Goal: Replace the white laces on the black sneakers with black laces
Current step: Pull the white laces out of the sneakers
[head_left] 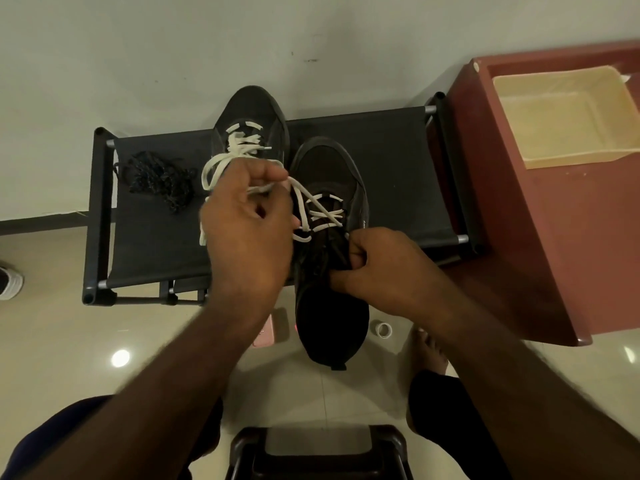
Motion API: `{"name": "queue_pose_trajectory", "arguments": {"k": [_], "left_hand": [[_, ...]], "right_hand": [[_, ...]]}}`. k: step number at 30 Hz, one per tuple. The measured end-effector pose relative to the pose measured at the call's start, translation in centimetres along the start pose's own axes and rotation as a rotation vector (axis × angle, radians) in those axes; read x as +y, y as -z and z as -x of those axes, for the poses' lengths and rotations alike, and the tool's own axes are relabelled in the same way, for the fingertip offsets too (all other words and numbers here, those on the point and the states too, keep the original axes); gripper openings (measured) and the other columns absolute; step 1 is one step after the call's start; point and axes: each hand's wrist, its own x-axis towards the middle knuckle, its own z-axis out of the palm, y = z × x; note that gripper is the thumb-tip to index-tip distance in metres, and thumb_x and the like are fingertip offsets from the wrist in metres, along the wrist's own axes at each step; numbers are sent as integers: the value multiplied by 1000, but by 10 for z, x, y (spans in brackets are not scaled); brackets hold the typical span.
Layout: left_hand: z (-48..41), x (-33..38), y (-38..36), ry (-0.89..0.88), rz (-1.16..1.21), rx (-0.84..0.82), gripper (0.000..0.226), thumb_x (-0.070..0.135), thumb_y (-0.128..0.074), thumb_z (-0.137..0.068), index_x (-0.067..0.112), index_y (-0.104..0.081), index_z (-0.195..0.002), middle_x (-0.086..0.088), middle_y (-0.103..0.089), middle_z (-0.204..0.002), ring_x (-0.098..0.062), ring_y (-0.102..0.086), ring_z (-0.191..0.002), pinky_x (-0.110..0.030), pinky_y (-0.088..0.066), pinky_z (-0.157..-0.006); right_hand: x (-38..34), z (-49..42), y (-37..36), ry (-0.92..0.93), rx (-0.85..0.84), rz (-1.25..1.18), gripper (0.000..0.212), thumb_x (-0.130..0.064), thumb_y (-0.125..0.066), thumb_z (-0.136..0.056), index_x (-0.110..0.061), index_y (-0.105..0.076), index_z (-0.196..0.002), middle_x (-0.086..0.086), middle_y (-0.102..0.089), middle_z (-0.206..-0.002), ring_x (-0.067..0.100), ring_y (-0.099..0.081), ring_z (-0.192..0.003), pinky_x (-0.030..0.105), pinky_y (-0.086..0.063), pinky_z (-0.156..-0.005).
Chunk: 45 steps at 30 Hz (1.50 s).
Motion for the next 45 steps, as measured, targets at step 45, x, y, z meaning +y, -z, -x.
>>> {"name": "queue_pose_trajectory", "arguments": {"k": [45], "left_hand": [[45, -32, 14, 49, -760, -687, 60, 22, -41, -102, 19, -15, -156, -9, -33, -139, -27, -58, -107, -32, -47, -91]], "right_hand": [[-5, -2, -12, -101, 180, -71, 16, -28, -75, -85, -23, -60, -90, -1, -65, -65, 10, -60, -57, 36, -54, -62]]}}
